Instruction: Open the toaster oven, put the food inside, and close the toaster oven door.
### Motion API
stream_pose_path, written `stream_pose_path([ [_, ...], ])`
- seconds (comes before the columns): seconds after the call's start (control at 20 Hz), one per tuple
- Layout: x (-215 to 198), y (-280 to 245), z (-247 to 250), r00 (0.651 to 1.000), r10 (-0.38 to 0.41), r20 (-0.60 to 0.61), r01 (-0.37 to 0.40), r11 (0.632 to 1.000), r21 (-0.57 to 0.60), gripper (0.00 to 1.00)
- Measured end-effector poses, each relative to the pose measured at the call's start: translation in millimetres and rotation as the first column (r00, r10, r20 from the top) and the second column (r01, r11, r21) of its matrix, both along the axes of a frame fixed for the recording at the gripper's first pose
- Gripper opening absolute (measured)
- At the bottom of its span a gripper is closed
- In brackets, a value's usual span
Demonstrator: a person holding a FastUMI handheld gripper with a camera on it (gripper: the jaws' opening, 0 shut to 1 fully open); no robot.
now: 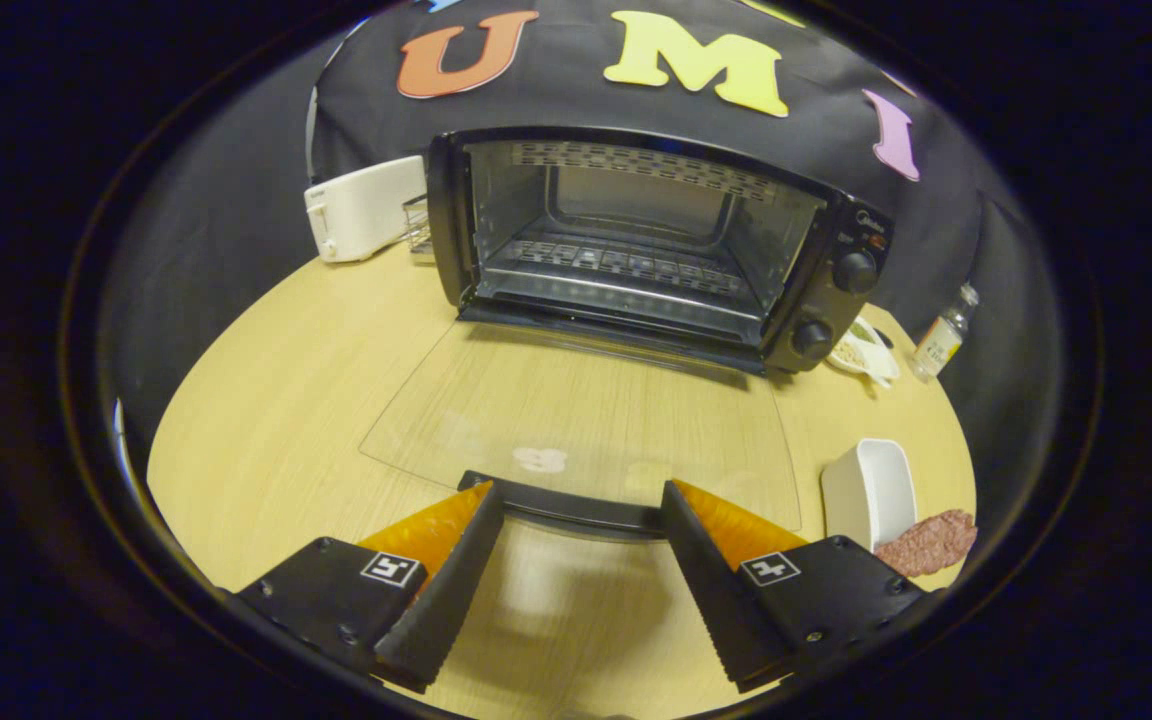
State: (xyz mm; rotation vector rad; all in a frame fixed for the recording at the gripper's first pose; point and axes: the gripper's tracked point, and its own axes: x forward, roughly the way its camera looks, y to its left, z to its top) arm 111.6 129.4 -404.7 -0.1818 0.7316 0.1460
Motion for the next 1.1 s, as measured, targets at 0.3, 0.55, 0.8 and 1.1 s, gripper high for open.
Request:
stream_pose_path([
  [0.3,-5.9,-33.4,37.4,0.999,0.001,0.048,-0.003,0.999,0.046,1.0],
  [0.55,-15.7,-103.2,87.9,0.986,-0.063,0.153,0.057,0.997,0.047,1.0],
  [0.8,-24.0,-205.4,121.3,0.965,-0.17,0.199,0.164,0.985,0.045,1.0],
  [1.1,-29.2,-290.2,98.6,0.981,-0.181,0.067,0.171,0.976,0.133,1.0],
])
